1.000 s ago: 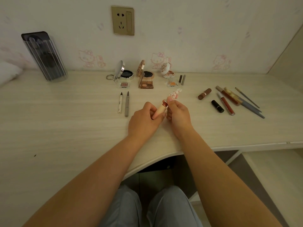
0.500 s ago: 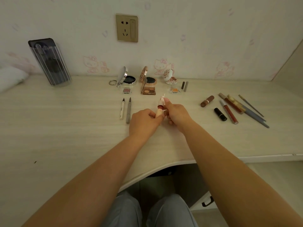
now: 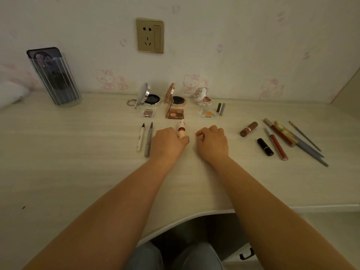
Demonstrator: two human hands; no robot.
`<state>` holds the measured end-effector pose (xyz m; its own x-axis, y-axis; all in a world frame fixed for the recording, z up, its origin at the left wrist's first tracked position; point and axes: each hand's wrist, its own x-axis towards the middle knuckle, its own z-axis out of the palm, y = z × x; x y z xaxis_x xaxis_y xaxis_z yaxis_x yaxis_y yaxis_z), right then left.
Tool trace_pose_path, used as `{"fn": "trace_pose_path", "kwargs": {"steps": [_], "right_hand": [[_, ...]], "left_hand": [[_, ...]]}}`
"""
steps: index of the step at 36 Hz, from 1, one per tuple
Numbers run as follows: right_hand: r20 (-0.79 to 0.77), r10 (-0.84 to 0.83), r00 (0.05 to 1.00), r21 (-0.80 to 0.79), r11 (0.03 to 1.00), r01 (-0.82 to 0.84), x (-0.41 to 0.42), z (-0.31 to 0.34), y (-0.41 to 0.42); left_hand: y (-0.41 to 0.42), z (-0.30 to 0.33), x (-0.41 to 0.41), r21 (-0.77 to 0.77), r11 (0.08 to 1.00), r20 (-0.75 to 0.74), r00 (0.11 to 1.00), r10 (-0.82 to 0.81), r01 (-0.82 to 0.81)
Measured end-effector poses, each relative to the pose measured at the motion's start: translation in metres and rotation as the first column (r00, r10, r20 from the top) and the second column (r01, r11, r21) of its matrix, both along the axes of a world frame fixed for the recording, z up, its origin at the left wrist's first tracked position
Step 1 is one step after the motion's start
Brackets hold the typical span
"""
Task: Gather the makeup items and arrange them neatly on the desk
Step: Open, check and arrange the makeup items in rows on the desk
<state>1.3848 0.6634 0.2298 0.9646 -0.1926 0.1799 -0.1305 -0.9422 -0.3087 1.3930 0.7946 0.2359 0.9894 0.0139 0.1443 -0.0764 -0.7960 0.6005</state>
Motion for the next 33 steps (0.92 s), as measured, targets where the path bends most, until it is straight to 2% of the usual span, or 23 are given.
{"fn": "trace_pose_path", "kwargs": {"steps": [5, 14, 17, 21, 24, 29, 33], "right_hand": [[0.022, 0.010, 1.000, -0.082, 0.997, -0.008, 0.002, -0.004, 0.001], [0.033, 0.008, 0.999, -0.062, 0.998, -0.006, 0.001, -0.006, 0.002], [0.023, 0.006, 1.000, -0.056, 0.998, -0.005, 0.000, -0.005, 0.002], [-0.023, 0.030, 0.999, 0.027, 0.999, -0.030, -0.003, -0.001, -0.003], [-0.013, 0.056, 0.998, 0.088, 0.995, -0.055, -0.010, 0.000, -0.013], [0.123, -0.127, 0.984, 0.176, 0.979, 0.104, -0.033, -0.003, -0.042], [0.077, -0.226, 0.971, 0.165, 0.963, 0.211, -0.044, -0.001, -0.069]], "left_hand": [[-0.003, -0.004, 0.008, 0.069, 0.997, 0.026, 0.999, 0.024, -0.026], [-0.004, -0.005, 0.006, 0.111, 0.993, 0.001, 0.999, 0.046, -0.045], [-0.004, -0.001, 0.005, 0.077, 0.996, -0.029, 0.999, 0.045, -0.042], [-0.004, 0.009, 0.000, -0.006, 0.999, -0.052, 0.997, 0.049, -0.049], [-0.009, 0.014, -0.008, -0.044, 0.998, -0.001, 0.999, 0.047, -0.047], [-0.038, 0.024, -0.018, -0.103, 0.992, 0.117, 0.991, -0.057, 0.069], [-0.076, 0.030, -0.022, -0.104, 0.975, 0.135, 0.974, -0.180, 0.194]]}}
